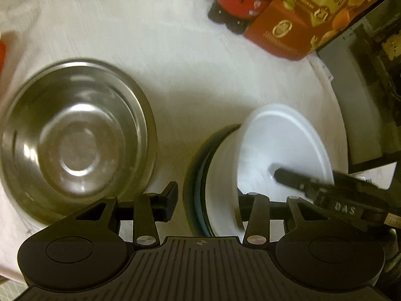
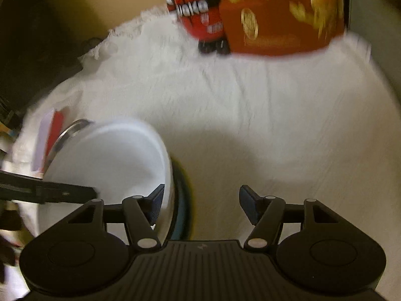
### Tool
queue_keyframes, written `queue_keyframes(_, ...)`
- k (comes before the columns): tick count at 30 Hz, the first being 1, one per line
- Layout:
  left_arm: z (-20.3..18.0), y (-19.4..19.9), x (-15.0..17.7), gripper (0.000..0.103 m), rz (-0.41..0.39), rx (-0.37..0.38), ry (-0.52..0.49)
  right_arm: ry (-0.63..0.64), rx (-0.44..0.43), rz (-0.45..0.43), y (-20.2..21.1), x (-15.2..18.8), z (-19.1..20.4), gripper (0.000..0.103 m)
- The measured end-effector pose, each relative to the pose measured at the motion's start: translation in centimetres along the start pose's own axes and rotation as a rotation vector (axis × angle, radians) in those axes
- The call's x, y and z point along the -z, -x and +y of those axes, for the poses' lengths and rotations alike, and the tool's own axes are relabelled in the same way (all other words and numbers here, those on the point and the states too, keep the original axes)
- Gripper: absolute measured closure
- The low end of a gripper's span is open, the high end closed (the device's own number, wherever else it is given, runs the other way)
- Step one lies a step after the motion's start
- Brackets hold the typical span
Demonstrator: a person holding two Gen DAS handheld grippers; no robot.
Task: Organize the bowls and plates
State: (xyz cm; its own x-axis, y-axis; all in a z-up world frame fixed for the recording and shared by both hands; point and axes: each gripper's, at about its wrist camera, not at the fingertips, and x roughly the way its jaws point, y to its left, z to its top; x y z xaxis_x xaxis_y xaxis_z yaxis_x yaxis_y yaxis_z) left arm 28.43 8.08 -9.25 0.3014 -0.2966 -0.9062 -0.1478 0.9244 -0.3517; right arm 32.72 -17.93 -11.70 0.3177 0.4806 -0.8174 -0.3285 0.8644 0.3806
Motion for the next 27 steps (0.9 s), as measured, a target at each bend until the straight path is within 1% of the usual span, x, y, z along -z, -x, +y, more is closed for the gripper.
queue_keyframes(3, -0.3, -0.5, 0.2, 0.057, 0.014, 0.001, -0.02, -0.073, -0.126, 0.062, -1.1, 0.9, -0.4, 0.039)
queue_keyframes(4, -0.4, -0.6, 0.3, 0.056, 0.016, 0.006, -0.023, -0.078, -0.147, 0.069, -1.4, 1.1, -0.2, 0.039)
queue_keyframes(8, -0.7, -0.7, 0.2, 0.056, 0.013, -0.009, -0.035, -0.072, -0.185, 0.089, -2.6, 1.3, 0.7, 0.039)
queue_keyframes(13, -1.3, -1.0, 0.4, 0.057, 0.001, -0.043, -0.062, -0.07, -0.197, 0.091, -2.8, 1.3, 1.0, 0.039)
queue_keyframes(16, -1.5, -1.3, 0.5, 0.057, -0.008, -0.057, -0.046, -0.069, -0.197, 0.092, -2.6, 1.4, 0.8, 0.038)
queue_keyframes(19, -1.5, -1.4, 0.4, 0.058, -0.011, -0.057, -0.015, -0.06, -0.196, 0.094, -2.6, 1.3, 0.9, 0.038)
queue_keyframes(27, -2.1, -1.1, 1.2, 0.058, -0.028, -0.073, -0.003, -0.039, -0.207, 0.111, -2.6, 1.0, 0.8, 0.038)
